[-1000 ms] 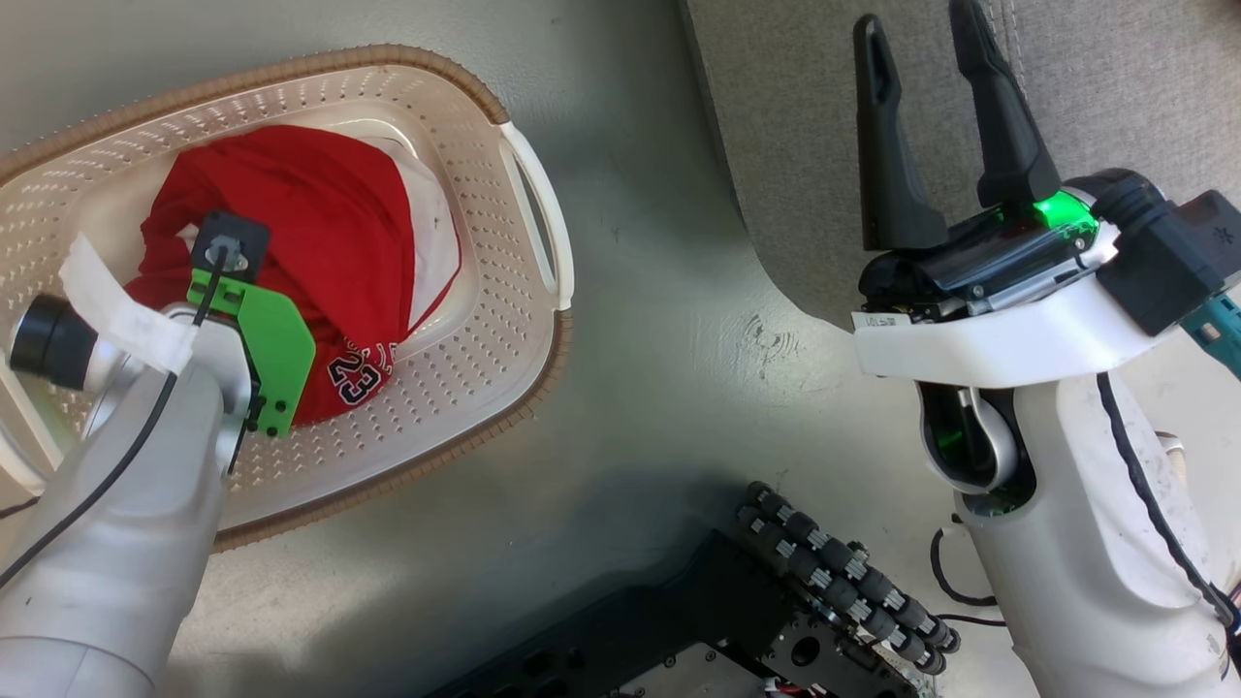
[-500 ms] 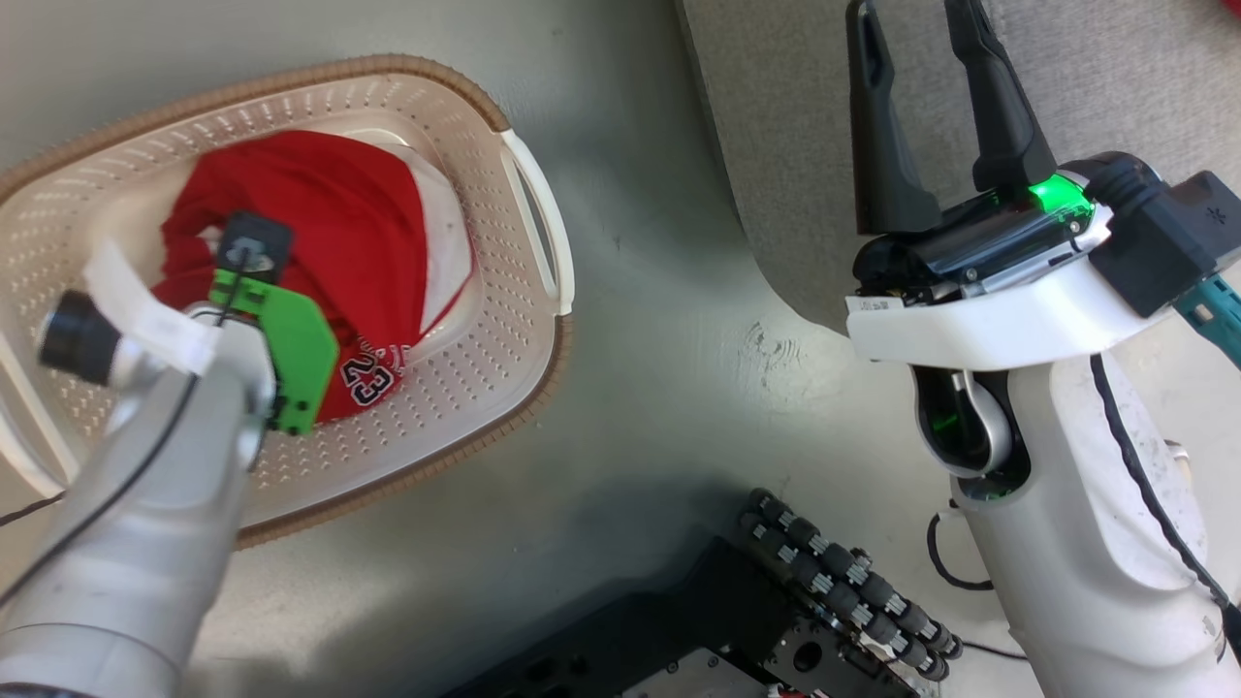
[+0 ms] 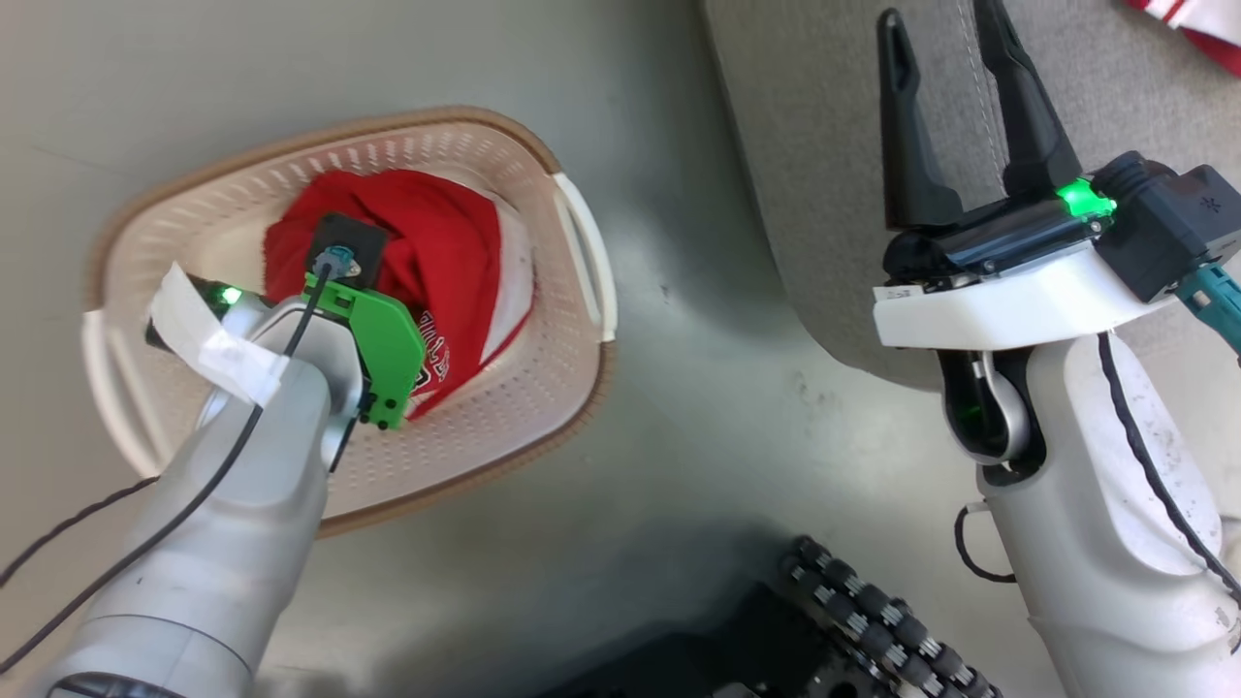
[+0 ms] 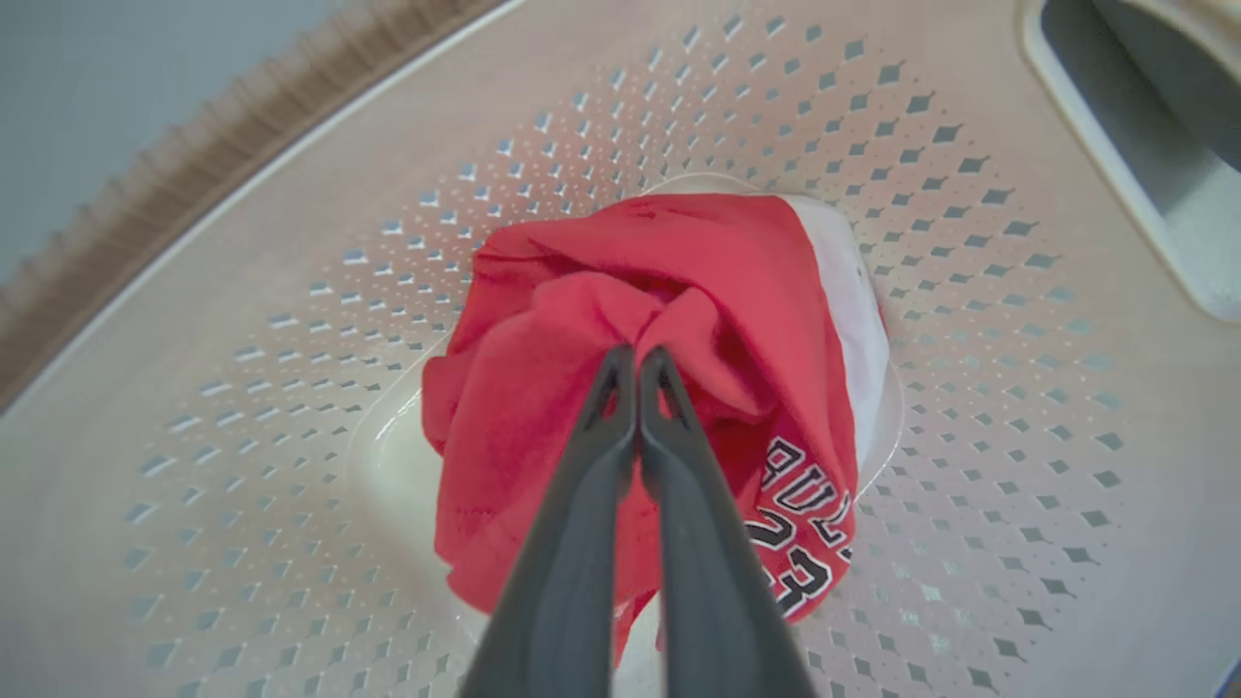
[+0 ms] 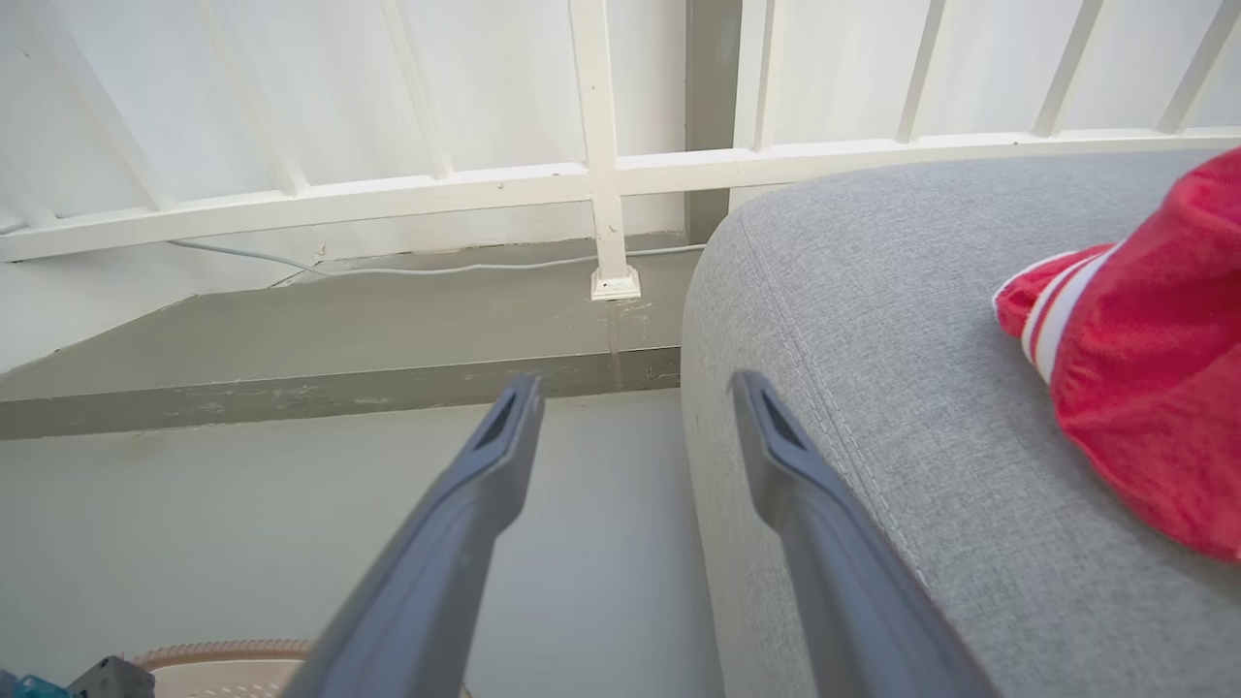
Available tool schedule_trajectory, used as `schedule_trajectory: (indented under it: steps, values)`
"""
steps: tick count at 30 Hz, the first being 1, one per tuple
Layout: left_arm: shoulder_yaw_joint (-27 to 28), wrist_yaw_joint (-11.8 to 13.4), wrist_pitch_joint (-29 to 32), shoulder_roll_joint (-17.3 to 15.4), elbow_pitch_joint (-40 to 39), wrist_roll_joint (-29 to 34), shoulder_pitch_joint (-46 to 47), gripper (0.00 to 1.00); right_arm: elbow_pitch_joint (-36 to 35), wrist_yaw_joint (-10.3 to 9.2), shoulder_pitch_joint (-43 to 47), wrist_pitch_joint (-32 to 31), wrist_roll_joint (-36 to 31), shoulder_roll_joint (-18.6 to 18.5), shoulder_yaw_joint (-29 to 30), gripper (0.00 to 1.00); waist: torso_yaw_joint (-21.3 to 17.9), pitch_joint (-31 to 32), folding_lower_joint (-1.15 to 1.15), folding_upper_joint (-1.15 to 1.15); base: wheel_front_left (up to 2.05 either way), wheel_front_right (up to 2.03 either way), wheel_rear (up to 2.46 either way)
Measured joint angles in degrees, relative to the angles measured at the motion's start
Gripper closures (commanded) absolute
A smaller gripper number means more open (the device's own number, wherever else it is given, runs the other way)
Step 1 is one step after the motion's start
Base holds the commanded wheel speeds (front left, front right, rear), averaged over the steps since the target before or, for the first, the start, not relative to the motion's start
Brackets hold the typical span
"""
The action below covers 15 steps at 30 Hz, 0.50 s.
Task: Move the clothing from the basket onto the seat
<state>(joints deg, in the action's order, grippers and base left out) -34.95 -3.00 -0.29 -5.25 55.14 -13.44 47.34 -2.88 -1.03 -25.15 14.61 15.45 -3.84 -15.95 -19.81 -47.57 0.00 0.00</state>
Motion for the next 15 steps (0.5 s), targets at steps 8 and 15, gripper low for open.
schedule_trajectory:
  steps: [8, 15]
  values:
    - [0.6, -1.0, -5.7, 1.2, -0.8, -1.2, -1.8, 1.00, 2.6, 0.18, 1.8, 0.0, -1.0, -1.3, 0.8, 0.00, 3.4, 4.9, 0.00, 0.00, 0.00, 0.00, 0.00]
    - [1.4, -1.6, -11.0, 2.3, -2.4, -3.9, -4.3, 1.00, 5.2, 0.51, 3.6, 0.0, -1.4, -2.1, 1.2, 0.00, 6.2, 9.9, 0.00, 0.00, 0.00, 0.00, 0.00]
